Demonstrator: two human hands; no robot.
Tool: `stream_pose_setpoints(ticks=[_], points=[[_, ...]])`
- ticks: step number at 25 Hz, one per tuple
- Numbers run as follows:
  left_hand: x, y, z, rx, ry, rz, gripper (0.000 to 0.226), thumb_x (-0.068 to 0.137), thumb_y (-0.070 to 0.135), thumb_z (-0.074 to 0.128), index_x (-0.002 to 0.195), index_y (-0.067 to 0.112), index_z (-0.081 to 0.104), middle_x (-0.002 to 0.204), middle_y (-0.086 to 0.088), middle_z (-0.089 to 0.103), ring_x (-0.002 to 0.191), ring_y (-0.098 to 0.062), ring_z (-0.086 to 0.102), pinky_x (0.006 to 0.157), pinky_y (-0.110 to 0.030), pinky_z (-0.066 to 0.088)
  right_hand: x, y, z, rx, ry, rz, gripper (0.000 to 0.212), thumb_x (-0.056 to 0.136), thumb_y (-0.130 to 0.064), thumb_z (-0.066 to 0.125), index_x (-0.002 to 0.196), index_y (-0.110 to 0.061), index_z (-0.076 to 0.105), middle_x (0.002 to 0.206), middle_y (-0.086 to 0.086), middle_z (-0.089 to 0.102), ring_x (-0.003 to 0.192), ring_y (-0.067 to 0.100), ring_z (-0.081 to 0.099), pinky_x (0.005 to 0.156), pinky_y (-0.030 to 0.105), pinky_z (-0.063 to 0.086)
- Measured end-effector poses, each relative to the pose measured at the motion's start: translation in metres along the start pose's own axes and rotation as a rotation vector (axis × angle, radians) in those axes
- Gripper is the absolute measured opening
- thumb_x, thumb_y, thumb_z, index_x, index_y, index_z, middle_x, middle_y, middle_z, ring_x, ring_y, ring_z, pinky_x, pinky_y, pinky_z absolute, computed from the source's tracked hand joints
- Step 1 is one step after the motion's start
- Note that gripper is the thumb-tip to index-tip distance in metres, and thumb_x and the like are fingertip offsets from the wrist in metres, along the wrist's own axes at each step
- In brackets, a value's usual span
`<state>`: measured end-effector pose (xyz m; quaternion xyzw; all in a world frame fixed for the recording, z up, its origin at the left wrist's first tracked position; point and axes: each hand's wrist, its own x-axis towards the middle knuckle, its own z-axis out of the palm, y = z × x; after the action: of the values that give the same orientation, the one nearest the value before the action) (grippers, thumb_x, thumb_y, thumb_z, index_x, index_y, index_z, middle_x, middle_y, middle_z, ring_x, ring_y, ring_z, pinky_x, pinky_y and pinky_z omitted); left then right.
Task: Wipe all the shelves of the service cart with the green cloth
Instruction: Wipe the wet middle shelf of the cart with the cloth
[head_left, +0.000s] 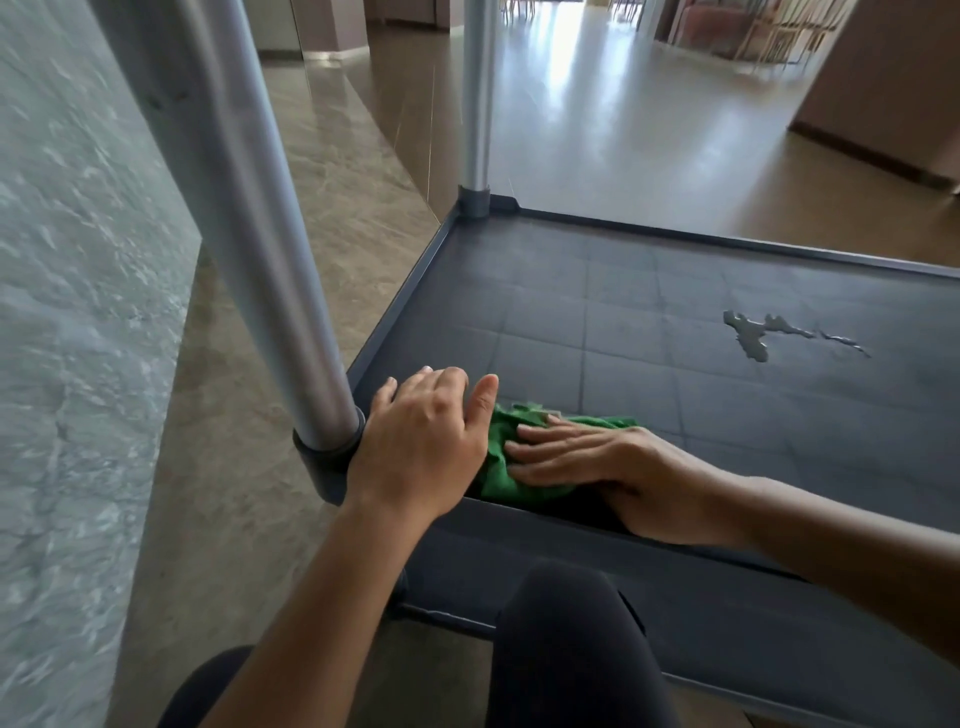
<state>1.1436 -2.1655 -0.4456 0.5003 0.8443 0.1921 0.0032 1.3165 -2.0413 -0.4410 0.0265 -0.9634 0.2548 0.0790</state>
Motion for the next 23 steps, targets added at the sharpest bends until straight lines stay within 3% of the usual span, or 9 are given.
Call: stream_pose_setpoints(ticks=[2, 5, 11, 16, 19, 23], points=[[-0.002, 0.0, 0.001, 0.026, -0.009, 0.018, 0.071, 0.089, 0.057, 0.0, 0.115, 0.02, 0.056, 0.131, 0.001, 0.058, 0.134, -0.016, 0.039, 0.116, -0.042, 0.018, -0.002, 0.003, 0.001, 0.038, -0.007, -0.047, 0.056, 0.077, 0.02, 0.053, 0.126, -0.008, 0.058, 0.136, 0.002, 0.053, 0.136, 0.012, 0.038, 0.114, 0.031, 0.028], [-0.003, 0.0, 0.003, 0.045, -0.007, 0.017, 0.059, 0.097, 0.05, 0.011, 0.126, 0.019, 0.053, 0.142, 0.002, 0.049, 0.139, -0.016, 0.032, 0.118, -0.038, 0.011, 0.016, 0.024, -0.005, 0.072, 0.049, -0.016, 0.065, 0.068, 0.024, 0.043, 0.123, -0.006, 0.06, 0.133, 0.004, 0.055, 0.133, 0.013, 0.042, 0.113, 0.031, 0.03], [-0.004, 0.001, 0.005, 0.077, -0.003, 0.024, 0.055, 0.097, 0.047, 0.017, 0.134, 0.02, 0.048, 0.146, 0.003, 0.045, 0.14, -0.015, 0.03, 0.119, -0.038, 0.008, 0.083, 0.109, -0.035, 0.0, 0.206, 0.262, 0.06, 0.074, 0.026, 0.041, 0.122, -0.004, 0.062, 0.133, 0.009, 0.054, 0.133, 0.02, 0.042, 0.116, 0.029, 0.025], [-0.002, -0.002, 0.005, 0.048, 0.023, 0.015, 0.039, 0.097, 0.036, 0.038, 0.129, 0.02, 0.051, 0.14, 0.004, 0.051, 0.136, -0.013, 0.036, 0.118, -0.037, 0.012, 0.119, 0.154, -0.049, -0.156, 0.338, 0.513, 0.06, 0.081, 0.012, 0.043, 0.129, -0.019, 0.059, 0.139, 0.003, 0.051, 0.134, 0.019, 0.04, 0.113, 0.019, 0.02], [0.001, -0.002, 0.003, 0.014, 0.041, -0.006, 0.03, 0.094, 0.031, 0.044, 0.118, 0.019, 0.057, 0.126, 0.002, 0.06, 0.131, -0.015, 0.043, 0.117, -0.04, 0.018, 0.114, 0.147, -0.041, -0.151, 0.351, 0.476, 0.059, 0.08, 0.013, 0.044, 0.13, -0.016, 0.058, 0.14, 0.005, 0.05, 0.135, 0.019, 0.039, 0.113, 0.017, 0.017], [0.001, 0.001, 0.002, -0.004, 0.074, -0.01, 0.025, 0.095, 0.028, 0.043, 0.11, 0.017, 0.06, 0.113, 0.0, 0.065, 0.117, -0.017, 0.053, 0.114, -0.04, 0.024, 0.078, 0.098, -0.027, -0.077, 0.267, 0.296, 0.06, 0.076, 0.021, 0.046, 0.128, -0.008, 0.057, 0.138, 0.01, 0.049, 0.136, 0.021, 0.037, 0.117, 0.029, 0.019]])
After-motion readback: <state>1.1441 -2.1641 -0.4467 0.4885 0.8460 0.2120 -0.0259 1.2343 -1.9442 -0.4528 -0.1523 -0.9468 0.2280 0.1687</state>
